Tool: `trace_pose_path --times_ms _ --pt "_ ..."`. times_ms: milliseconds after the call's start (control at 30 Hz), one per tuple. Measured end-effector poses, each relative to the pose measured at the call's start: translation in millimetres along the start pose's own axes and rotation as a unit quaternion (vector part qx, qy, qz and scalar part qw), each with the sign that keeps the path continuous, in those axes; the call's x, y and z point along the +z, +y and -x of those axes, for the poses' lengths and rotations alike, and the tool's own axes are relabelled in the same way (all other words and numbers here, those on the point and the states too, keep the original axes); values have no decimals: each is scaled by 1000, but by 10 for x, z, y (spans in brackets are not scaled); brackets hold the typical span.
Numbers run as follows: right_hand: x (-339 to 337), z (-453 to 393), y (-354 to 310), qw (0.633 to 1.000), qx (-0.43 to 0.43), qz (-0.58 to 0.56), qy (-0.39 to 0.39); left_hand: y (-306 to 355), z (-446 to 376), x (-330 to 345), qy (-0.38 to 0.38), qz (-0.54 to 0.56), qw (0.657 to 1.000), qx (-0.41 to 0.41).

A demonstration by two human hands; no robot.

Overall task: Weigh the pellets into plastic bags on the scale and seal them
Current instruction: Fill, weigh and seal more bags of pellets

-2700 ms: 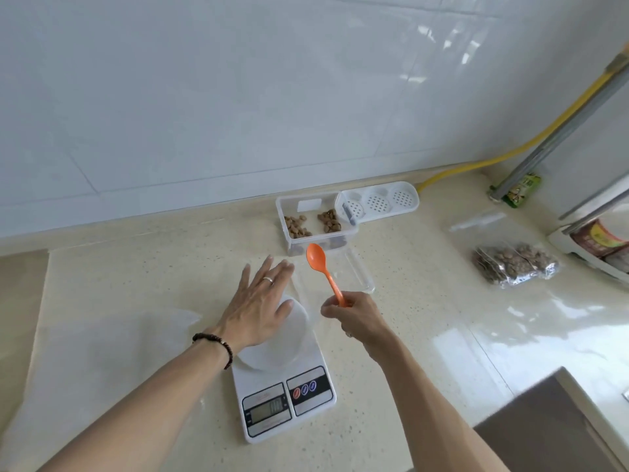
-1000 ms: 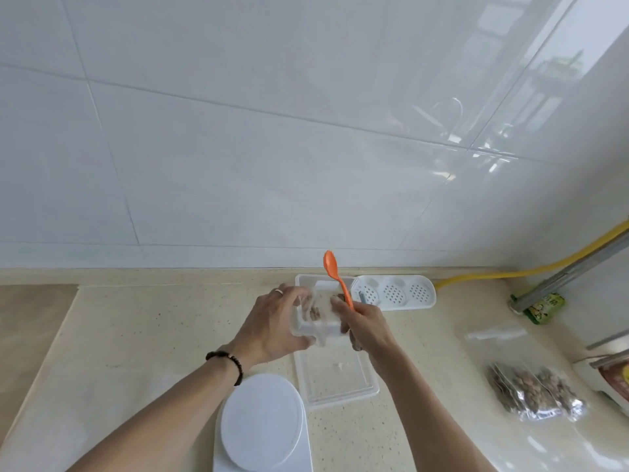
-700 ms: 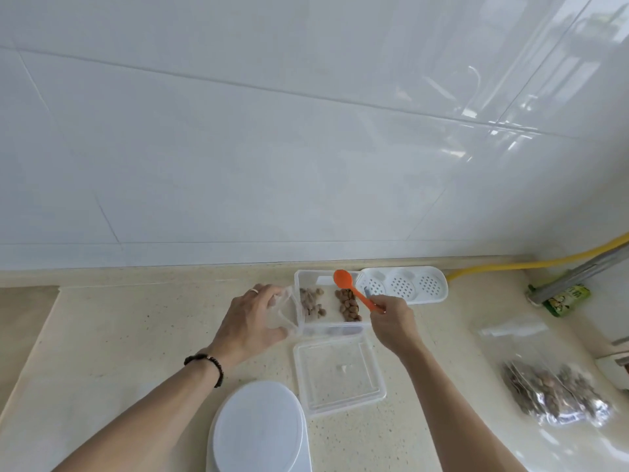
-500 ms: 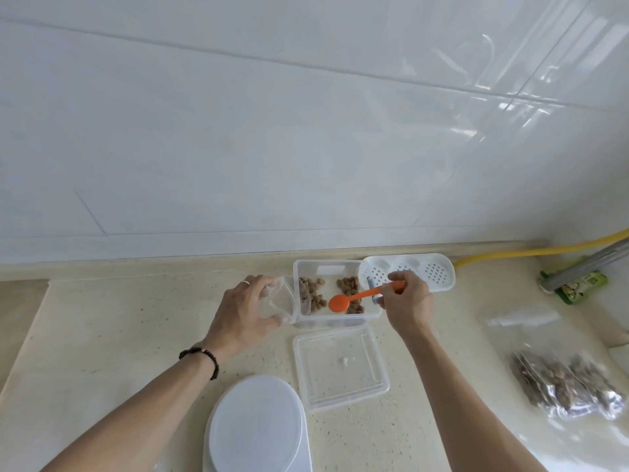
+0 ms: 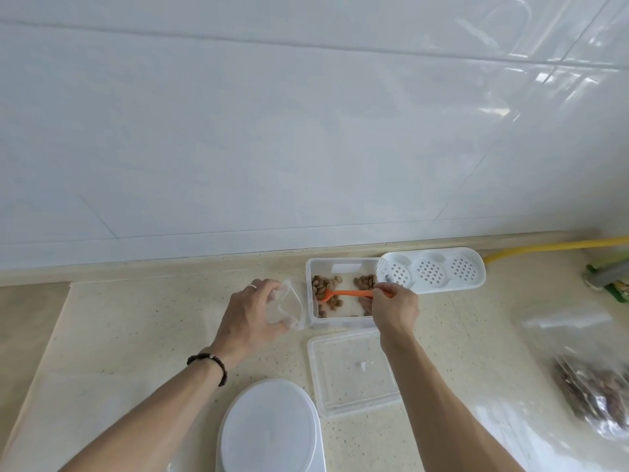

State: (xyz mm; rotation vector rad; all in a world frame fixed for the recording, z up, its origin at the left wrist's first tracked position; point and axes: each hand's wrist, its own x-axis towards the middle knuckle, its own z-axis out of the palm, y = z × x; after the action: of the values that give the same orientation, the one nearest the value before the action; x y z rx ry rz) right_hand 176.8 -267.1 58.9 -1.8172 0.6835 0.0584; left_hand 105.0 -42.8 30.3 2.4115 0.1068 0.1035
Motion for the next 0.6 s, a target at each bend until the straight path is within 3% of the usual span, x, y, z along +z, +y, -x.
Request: trace_pose_path --times_ms 200,400,600 --pt "4 -16 13 992 23 -111 -50 25 -27 55 -8 -10 1000 7" --pt "25 -130 -14 989 3 -114 -97 60 -22 59 -16 -17 1000 10" --pt "-27 -203 -75 990 3 -118 -82 59 -76 27 -5 -18 1000 3"
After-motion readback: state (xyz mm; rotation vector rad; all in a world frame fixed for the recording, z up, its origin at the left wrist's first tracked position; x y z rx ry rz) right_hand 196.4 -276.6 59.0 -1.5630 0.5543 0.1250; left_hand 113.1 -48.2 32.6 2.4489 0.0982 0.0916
